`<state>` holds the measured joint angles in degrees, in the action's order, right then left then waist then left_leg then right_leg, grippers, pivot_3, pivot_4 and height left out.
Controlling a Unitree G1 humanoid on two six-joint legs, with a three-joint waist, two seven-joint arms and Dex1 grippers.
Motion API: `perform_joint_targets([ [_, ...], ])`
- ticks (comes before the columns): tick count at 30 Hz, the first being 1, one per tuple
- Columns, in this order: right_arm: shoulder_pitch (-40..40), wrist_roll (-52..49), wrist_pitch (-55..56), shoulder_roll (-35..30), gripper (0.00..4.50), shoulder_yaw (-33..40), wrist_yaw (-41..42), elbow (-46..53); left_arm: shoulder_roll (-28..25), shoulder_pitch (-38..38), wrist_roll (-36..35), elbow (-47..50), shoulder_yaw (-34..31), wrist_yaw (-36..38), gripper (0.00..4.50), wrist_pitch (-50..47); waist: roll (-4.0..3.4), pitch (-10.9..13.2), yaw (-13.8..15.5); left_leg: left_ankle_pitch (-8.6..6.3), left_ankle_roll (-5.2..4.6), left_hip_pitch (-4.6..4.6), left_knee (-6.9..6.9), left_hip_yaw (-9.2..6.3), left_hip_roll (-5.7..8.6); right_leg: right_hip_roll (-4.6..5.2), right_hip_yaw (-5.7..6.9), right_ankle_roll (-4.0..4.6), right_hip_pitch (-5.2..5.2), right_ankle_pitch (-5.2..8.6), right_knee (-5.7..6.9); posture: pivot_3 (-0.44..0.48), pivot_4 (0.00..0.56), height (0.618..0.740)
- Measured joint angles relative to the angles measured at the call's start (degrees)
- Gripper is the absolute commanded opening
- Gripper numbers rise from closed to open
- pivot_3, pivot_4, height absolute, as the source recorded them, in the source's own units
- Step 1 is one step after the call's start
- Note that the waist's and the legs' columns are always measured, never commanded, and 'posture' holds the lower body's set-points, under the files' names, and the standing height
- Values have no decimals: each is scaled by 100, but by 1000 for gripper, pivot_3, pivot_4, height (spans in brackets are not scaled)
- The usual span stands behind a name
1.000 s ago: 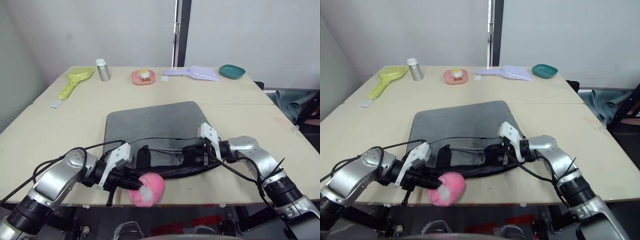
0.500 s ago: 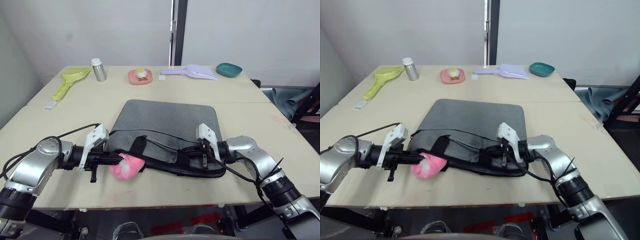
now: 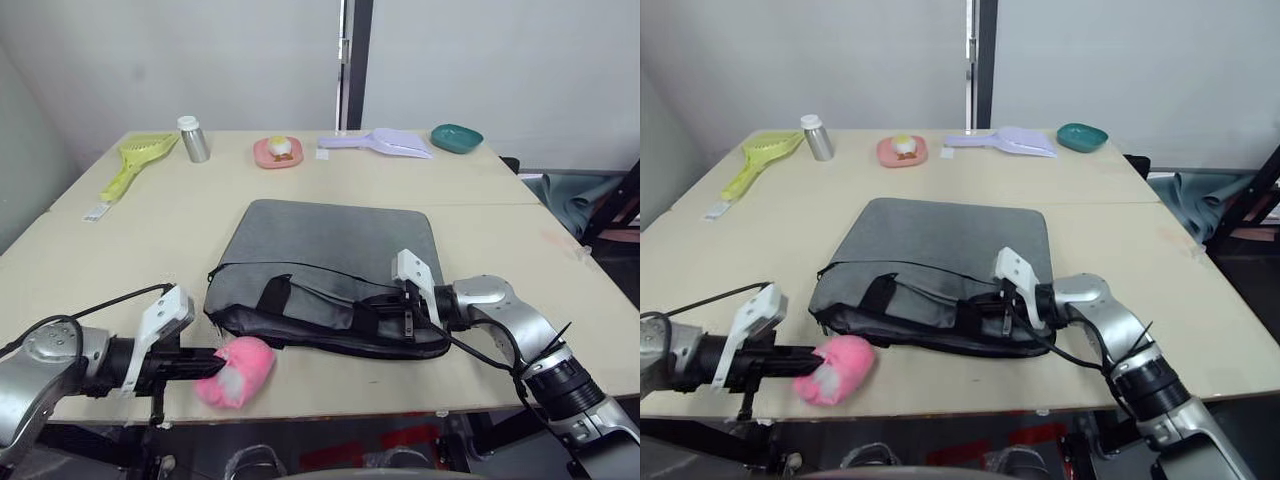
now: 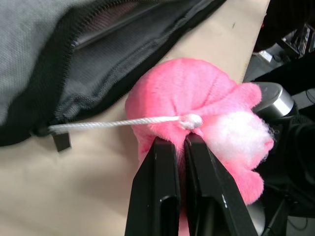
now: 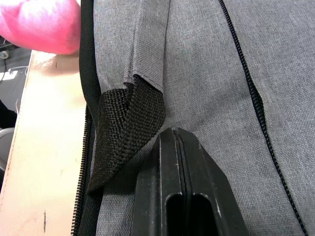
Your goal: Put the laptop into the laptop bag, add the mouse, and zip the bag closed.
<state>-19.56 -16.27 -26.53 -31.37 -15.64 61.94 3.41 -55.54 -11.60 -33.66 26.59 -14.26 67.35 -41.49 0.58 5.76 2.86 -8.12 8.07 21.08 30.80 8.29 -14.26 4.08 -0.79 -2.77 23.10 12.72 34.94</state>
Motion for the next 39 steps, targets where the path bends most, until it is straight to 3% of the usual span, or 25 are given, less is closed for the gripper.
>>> perform_joint_targets([
  [6,-63,0,-46,50,0,-31,16,-28,240,1074,241,48,1197,-320,35,-86,5,-3,-49,0,0,-1,6,10,1,-2,-25,0,0,-1,8,0,150,740],
  [11,-87,0,-75,60,0,-23,20,-23,565,1420,424,-267,1681,-430,35,-60,11,-7,-46,0,0,-2,5,18,2,-5,-32,0,1,-1,8,0,150,740],
  [16,-92,1,-115,63,0,-21,-5,-27,681,1330,517,-345,1748,-443,35,171,12,-10,-14,0,0,-4,11,18,5,-1,-36,0,-3,-1,10,0,150,740],
  [22,-148,-9,-121,68,0,-38,20,-21,487,1004,438,-576,1332,-233,35,504,10,-6,-20,0,0,-3,8,17,0,-7,-35,0,2,-1,11,0,150,740],
  [32,-114,-361,-536,-141,0,194,125,284,246,577,-484,-447,26,-168,3490,-54,8,59,29,0,0,11,9,17,1,-7,-33,0,23,-1,10,0,150,740],
  [39,154,-709,-871,-758,0,689,169,690,-90,-106,-1311,-264,-1543,153,3490,-596,7,115,68,1,-1,40,9,19,1,-8,-34,0,55,-1,10,0,150,740],
])
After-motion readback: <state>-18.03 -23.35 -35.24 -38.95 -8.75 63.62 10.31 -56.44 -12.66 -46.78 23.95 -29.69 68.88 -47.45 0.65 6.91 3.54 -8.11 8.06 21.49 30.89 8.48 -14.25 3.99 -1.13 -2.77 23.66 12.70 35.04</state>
